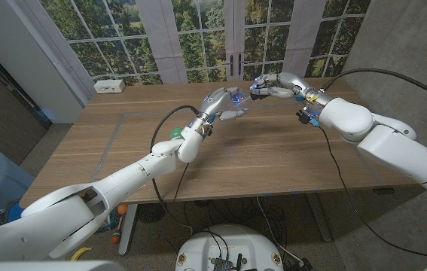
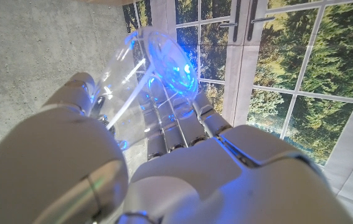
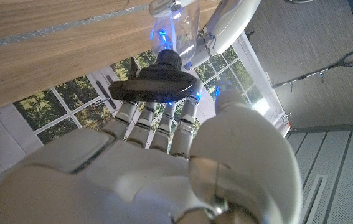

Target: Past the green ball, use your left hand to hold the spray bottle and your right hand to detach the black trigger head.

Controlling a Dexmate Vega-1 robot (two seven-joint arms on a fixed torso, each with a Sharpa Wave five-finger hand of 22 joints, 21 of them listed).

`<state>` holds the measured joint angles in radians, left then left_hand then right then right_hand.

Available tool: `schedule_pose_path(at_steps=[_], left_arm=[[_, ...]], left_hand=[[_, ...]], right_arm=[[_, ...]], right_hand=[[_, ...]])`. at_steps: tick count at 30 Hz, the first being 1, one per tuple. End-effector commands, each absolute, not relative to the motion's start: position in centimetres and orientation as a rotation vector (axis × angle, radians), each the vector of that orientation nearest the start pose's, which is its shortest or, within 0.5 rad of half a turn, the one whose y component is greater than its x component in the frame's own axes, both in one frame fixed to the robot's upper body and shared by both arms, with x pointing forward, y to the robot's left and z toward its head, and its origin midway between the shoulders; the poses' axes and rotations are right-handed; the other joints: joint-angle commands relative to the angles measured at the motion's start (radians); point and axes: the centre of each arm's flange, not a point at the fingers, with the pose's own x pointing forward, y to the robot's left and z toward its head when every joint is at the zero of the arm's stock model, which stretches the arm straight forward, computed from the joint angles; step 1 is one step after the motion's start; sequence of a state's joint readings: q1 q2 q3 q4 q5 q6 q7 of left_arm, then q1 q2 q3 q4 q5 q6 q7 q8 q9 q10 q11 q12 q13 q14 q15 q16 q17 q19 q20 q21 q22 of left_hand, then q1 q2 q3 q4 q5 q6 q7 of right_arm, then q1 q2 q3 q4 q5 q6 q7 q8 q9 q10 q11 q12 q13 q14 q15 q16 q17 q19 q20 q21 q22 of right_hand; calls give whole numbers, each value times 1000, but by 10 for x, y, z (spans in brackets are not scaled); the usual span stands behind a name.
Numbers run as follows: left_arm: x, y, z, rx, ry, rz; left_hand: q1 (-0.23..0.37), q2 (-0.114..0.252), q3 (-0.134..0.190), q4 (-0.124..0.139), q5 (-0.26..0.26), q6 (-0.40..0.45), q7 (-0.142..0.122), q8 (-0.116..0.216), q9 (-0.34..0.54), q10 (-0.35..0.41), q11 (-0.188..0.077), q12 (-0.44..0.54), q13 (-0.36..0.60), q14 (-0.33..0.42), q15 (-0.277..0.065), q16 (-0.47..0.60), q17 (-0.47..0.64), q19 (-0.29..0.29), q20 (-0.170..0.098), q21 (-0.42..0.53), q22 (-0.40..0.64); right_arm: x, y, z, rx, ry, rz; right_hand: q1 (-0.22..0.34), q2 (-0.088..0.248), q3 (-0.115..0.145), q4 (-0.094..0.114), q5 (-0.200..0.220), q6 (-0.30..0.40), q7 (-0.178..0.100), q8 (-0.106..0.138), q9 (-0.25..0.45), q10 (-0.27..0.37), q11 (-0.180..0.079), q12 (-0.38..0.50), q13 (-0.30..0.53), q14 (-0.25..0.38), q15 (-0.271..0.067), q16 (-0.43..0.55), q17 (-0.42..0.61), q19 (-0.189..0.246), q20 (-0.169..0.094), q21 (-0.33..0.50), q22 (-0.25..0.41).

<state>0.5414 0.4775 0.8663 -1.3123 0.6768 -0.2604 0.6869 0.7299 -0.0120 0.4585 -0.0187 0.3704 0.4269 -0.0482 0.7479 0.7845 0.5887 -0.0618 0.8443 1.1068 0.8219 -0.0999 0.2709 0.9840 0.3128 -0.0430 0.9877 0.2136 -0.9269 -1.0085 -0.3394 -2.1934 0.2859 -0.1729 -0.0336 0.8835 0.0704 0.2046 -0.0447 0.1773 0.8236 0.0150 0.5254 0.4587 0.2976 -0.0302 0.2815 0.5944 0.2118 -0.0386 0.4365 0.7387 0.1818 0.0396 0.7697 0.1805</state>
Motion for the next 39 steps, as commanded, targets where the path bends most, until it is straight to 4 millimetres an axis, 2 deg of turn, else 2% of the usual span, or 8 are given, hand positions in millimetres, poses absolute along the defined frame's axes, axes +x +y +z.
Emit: schedule_pose_path(at_steps=[1,6,11,14,19,24,29,39], left_arm=[[605,86,27,1124,-1312,65],[604,86,27,1121,-1316,63],[604,86,27,1120,-1317,65],[604,86,26,1122,-1316,66],[603,87,25,1119,-1318,73],[602,88,26,1109,-1319,77],[601,88,28,1086,-1306,58],[604,92,41,971,-1197,-80]], left_hand=[[163,203,122,119,6,86,-79,3,3,151,-140,86,-4,13,-129,-2,2,-3,-65,6,1],[163,203,122,118,6,88,-81,5,5,152,-140,87,-3,14,-129,-2,3,-4,-66,9,0],[163,203,122,118,5,90,-80,5,4,152,-140,86,-2,16,-129,-3,5,-5,-66,12,-2],[162,202,122,118,5,91,-80,6,5,151,-140,84,-3,17,-129,-3,6,-6,-66,14,-3],[162,202,122,117,5,91,-79,6,5,155,-140,86,0,17,-129,-5,8,-6,-65,19,-6],[162,201,122,116,5,90,-81,7,7,154,-140,86,1,17,-128,-6,9,-7,-66,21,-7],[162,201,123,116,5,88,-82,7,8,154,-140,85,1,18,-129,-7,10,-7,-65,23,-8],[161,201,123,116,6,85,-82,5,6,153,-140,82,0,17,-128,-10,12,-10,-65,28,-11]], right_arm=[[490,-231,77,-632,-826,340],[486,-239,71,-543,-926,255],[485,-246,62,-466,-992,166],[484,-247,58,-397,-1009,167],[478,-248,55,-369,-999,136],[481,-253,61,-525,-852,218],[484,-250,66,-649,-759,265],[485,-245,68,-756,-715,215]], right_hand=[[-113,5,-49,27,-1,155,86,108,72,90,38,25,-1,65,3,20,-8,43,29,7,4],[-128,19,-49,22,2,161,105,126,87,148,40,38,-9,116,-11,40,-9,85,30,20,4],[-86,46,-21,-21,19,182,111,144,90,202,27,45,-23,150,-33,57,-9,103,7,26,5],[-66,52,-7,-50,29,89,45,102,68,159,5,18,-32,141,-29,50,-14,94,23,26,8],[-58,70,27,-88,54,-249,-59,-77,0,130,-19,2,-28,194,-56,75,1,90,11,40,12],[-31,44,40,-120,66,-387,-57,-187,-58,3,-6,-38,-19,56,-17,33,19,33,24,32,11],[81,28,71,-138,83,-395,-108,-234,-99,-125,2,-75,-31,-71,23,-23,5,-29,39,10,6],[205,-20,89,-141,41,-413,-229,-278,-132,-221,-19,-83,-51,-129,28,-64,-24,-58,47,-11,0]])
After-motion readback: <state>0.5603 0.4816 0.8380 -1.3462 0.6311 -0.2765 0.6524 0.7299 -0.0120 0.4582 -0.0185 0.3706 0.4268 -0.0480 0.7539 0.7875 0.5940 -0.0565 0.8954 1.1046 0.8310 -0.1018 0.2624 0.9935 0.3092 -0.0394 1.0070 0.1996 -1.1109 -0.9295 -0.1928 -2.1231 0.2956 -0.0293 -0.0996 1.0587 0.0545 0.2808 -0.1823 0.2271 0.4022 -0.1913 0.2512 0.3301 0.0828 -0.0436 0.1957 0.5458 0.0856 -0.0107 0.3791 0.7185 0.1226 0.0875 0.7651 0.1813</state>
